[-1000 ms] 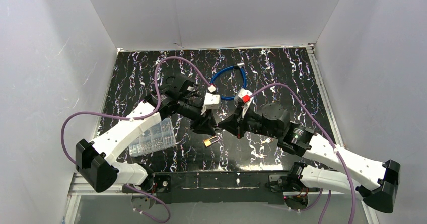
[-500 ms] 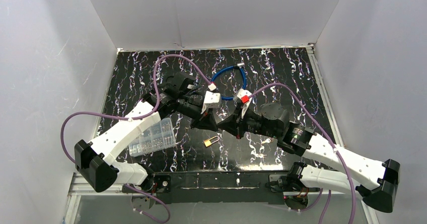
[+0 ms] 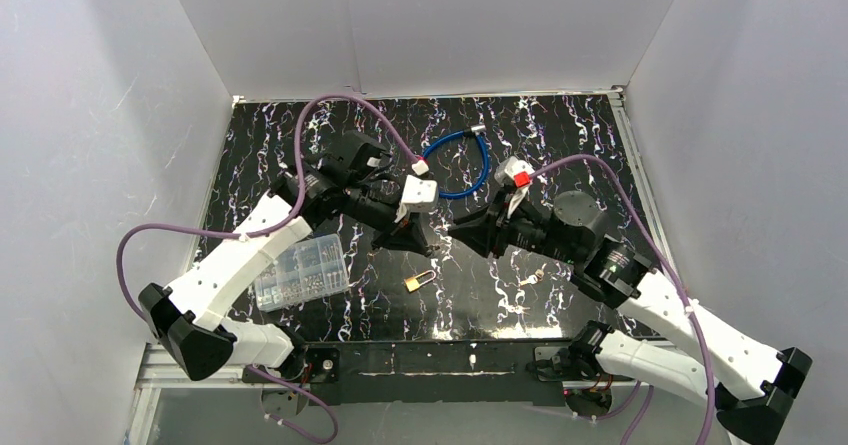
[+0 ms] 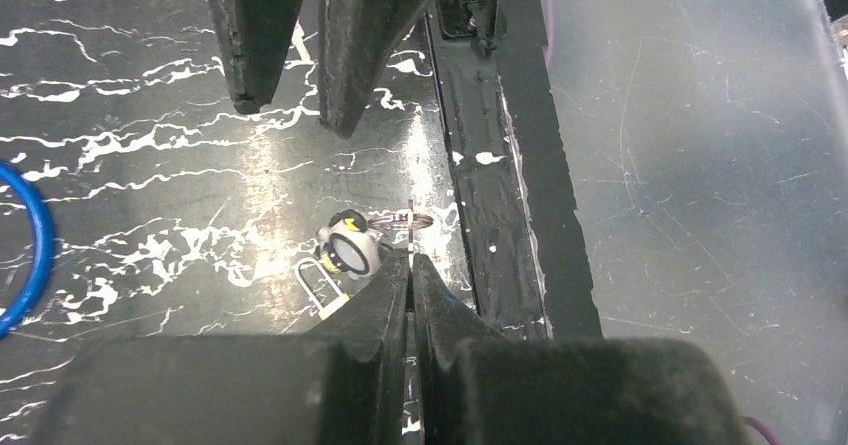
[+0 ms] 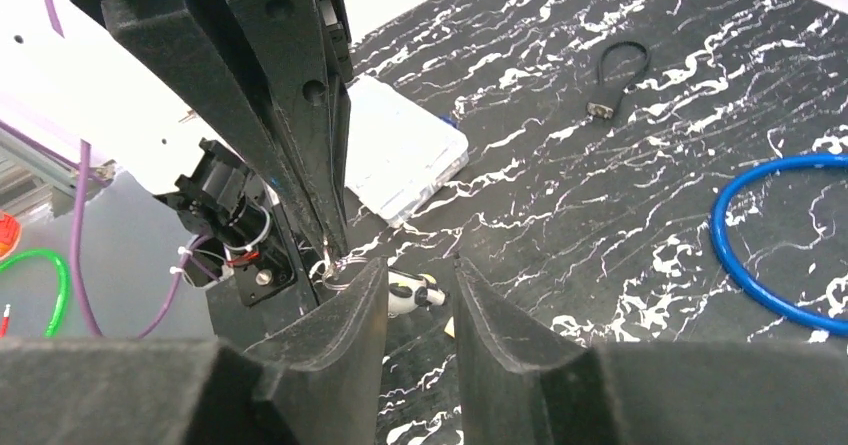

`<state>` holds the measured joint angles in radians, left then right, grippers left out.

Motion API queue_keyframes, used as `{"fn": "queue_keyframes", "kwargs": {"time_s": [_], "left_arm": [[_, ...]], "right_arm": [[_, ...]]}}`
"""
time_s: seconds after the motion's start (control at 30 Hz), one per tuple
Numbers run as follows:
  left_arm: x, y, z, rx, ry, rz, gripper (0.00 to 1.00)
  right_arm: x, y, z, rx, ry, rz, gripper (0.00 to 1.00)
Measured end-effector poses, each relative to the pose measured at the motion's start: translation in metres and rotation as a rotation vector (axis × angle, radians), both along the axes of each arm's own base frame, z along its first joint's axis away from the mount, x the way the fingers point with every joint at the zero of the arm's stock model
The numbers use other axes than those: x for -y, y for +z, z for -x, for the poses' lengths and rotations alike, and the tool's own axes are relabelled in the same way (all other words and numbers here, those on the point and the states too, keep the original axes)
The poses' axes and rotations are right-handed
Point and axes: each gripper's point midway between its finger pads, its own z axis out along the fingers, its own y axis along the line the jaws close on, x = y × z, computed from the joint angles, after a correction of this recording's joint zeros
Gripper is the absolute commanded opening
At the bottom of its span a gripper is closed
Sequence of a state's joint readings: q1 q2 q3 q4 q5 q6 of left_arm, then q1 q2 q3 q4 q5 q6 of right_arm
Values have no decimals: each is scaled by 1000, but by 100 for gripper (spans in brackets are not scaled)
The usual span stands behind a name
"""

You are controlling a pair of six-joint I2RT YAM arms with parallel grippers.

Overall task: Unlock with the key
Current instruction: Adjust the key.

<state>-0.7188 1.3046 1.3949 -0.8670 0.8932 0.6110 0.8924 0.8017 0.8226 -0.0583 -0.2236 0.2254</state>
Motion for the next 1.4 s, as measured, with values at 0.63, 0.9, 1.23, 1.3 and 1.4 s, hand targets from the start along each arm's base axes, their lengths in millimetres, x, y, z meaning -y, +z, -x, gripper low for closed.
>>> {"fn": "queue_keyframes", "kwargs": {"time_s": [0.63, 0.9, 1.23, 1.3, 1.4], "left_arm": [[-12, 22, 4, -1, 20, -108, 0], [-10, 32, 1, 16, 32, -96, 0], [-9, 29, -1, 2, 39, -107, 0], [-9, 29, -1, 2, 40, -108, 0], [-9, 29, -2, 4, 45, -112, 0]], "right_arm": [[-28, 25, 22, -10, 229, -65, 56], [-31, 22, 24, -18, 241, -56, 46], [-41, 15, 20, -42, 250, -35, 24], [-41, 15, 21, -42, 254, -35, 12], [-42, 17, 23, -42, 266, -37, 1]]}}
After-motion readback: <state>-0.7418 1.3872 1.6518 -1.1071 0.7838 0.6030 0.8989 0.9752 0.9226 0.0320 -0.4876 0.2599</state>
